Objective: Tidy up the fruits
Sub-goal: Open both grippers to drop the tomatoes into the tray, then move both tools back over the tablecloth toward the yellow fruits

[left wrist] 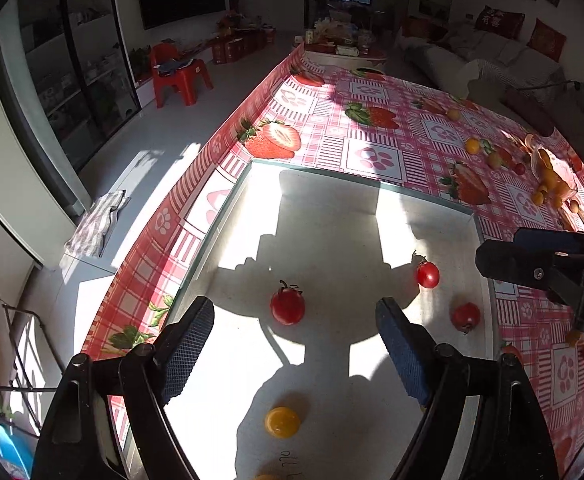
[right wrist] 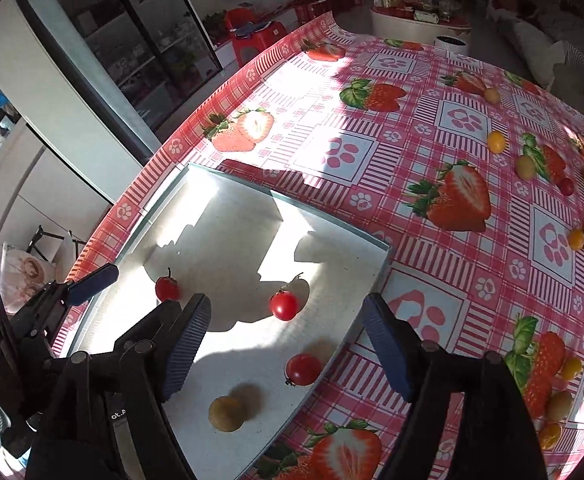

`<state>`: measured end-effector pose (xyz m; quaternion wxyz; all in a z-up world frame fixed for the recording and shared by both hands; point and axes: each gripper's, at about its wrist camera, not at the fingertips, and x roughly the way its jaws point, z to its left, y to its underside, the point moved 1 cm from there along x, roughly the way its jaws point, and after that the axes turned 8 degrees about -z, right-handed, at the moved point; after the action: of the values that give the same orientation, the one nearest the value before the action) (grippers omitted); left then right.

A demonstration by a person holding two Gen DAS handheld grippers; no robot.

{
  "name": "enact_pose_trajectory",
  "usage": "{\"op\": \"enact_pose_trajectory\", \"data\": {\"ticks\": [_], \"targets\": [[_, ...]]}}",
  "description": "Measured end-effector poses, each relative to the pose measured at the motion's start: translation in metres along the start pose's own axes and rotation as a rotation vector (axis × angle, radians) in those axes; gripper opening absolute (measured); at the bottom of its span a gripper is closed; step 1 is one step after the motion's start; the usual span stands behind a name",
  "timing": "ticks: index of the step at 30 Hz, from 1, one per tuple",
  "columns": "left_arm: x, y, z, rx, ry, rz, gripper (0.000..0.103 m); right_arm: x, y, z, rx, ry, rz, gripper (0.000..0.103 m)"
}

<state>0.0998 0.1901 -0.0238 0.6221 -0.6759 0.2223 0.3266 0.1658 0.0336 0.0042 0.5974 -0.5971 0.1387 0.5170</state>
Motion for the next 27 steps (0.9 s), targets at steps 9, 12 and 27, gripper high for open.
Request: {"op": "enact_pose_trajectory", "data": {"ticks": [9,12,27], "targets": [[-0.031,-0.001,-0.044,0.07,0.066,-0.028,0.084,-0.046,0.031,-0.055,0.085,0.064,-0.011,0.081],[-0.041,0.001,-0.066,0.111,0.098,-0.031,0.084,-0.061,0.048,-0.077,0.111,0.098,-0.01,0.081],[-0.051,0.034,-0.199,0.303,0.284,0.031,0.084,-0.14,0.165,-0.165,0.193,0.296,0.003,0.081]]}}
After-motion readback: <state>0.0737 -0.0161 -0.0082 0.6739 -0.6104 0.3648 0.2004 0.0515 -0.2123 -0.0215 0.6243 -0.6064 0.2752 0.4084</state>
